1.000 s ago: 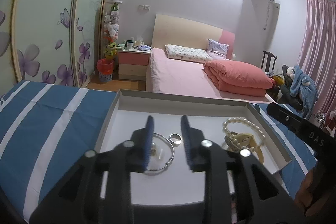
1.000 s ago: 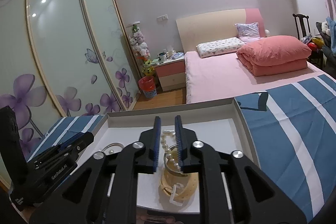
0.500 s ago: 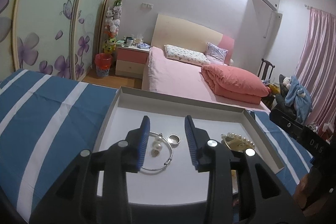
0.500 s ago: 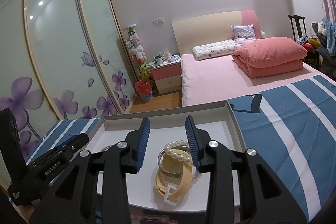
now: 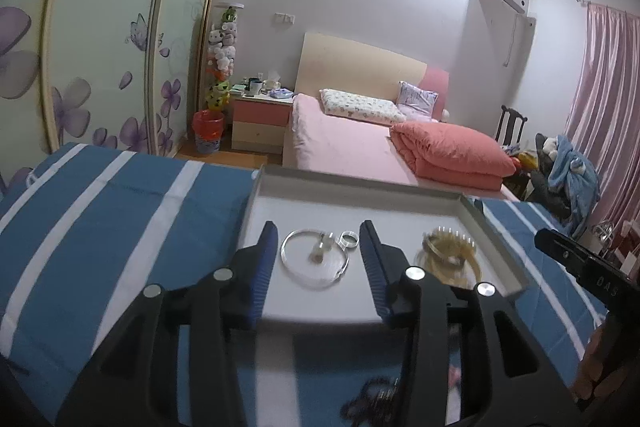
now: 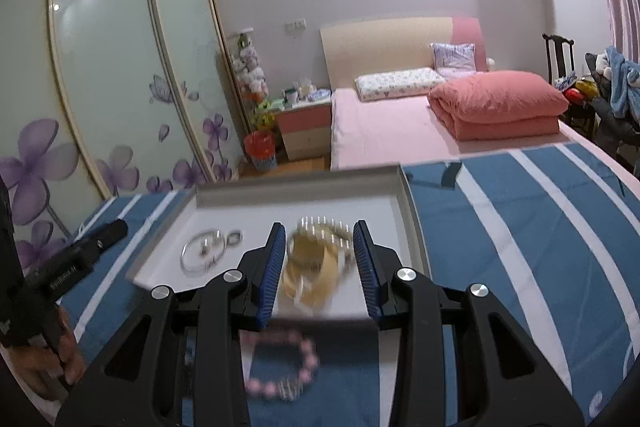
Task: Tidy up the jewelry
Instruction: 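Withdraw both grippers from the tray back over the bed, then lower the left gripper onto the dark red bead bracelet and close it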
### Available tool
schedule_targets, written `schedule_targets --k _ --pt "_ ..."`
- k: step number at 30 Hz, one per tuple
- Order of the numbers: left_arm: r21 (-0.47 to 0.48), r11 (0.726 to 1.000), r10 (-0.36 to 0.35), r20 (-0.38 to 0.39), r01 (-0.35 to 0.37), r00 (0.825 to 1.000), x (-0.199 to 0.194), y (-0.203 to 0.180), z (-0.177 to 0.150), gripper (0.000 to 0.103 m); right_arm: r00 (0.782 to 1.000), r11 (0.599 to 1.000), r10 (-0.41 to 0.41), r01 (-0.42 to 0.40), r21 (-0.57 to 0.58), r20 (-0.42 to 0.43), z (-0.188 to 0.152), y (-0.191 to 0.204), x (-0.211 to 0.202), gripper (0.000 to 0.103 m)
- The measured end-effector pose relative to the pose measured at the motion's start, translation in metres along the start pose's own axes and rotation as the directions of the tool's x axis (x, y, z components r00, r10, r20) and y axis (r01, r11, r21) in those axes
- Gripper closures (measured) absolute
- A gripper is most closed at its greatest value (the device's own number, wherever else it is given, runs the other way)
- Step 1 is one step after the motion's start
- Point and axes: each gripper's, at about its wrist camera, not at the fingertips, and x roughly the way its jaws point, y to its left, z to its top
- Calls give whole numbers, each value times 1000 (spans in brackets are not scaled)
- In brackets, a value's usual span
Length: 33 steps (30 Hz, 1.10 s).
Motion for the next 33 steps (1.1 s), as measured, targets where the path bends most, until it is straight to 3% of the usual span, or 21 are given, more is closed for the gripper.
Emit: schedule_targets --k 5,10,14,18,21,28,33 --pt "11 1000 2 -19 -2 1000 -22 5 -18 58 999 1000 1 -1 3 -50 -18 -4 -6 66" --pt "59 998 -30 -87 36 996 -27 -5 -38 58 997 1000 11 -10 13 -79 -30 -7 -8 66" --pt "99 989 -92 -192 112 977 -23 -23 -58 58 996 1000 19 -18 18 -84 -35 -9 -11 66" --pt "132 979 -118 -262 157 958 -18 -41 -70 47 996 999 26 -24 22 -81 -35 -8 -13 66" --pt "160 975 -101 -290 153 952 -12 -51 -76 42 996 999 30 -28 27 -81 -36 -10 -14 66" --pt "198 973 -28 -393 115 919 15 -61 -83 42 996 999 34 -32 38 -79 -36 -14 -16 66" --pt "255 963 25 -397 84 917 18 -68 -85 43 996 999 37 -33 42 -84 -36 -17 -15 66"
